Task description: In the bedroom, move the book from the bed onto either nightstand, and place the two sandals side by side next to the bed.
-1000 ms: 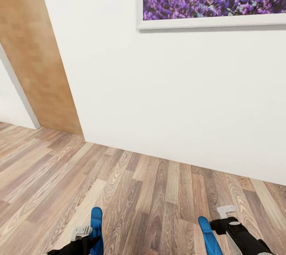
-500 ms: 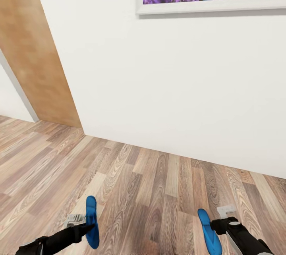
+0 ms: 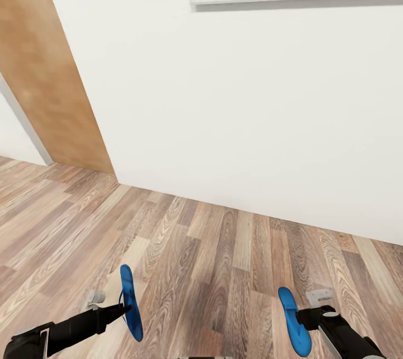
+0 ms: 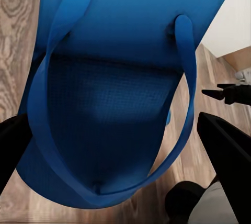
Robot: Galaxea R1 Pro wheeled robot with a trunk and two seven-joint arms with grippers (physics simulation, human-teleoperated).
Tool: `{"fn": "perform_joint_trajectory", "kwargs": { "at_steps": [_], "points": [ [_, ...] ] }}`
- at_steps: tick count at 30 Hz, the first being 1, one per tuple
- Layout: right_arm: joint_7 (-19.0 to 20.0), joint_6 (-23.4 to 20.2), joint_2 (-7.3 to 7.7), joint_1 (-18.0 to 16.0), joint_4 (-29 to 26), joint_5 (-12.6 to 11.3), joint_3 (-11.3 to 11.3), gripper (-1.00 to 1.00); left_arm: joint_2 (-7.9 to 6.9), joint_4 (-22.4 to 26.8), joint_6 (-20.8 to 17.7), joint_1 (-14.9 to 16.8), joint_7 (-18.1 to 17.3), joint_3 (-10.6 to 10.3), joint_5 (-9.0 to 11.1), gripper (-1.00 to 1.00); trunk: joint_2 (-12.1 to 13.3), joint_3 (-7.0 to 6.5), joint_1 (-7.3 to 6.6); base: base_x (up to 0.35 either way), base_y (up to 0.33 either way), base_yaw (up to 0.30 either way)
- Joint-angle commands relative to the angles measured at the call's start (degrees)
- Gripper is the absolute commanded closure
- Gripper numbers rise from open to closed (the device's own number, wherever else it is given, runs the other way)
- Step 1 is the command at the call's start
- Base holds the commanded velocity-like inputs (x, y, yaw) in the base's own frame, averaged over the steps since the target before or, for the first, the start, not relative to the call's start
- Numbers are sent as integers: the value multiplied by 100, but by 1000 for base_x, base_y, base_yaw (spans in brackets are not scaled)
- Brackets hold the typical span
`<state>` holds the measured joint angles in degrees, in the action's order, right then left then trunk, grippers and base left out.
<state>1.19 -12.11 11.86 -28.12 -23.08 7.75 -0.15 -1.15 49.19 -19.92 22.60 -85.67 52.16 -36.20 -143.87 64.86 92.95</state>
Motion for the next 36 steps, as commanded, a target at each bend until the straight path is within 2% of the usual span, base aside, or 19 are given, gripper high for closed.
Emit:
{"fn": "perform_joint_trajectory", "kwargs": {
  "at_steps": [1,36],
  "points": [
    [13,-37,1,0,-12,60,-2,-100,6,1,-58,8,-40,22,-48,100,-4,28,1,0,0,0],
    [7,-37,-16,0,-12,69,13,-100,9,-6,-54,-2,-34,22,-53,100,-51,803,91,0,0,0]
  ]
}}
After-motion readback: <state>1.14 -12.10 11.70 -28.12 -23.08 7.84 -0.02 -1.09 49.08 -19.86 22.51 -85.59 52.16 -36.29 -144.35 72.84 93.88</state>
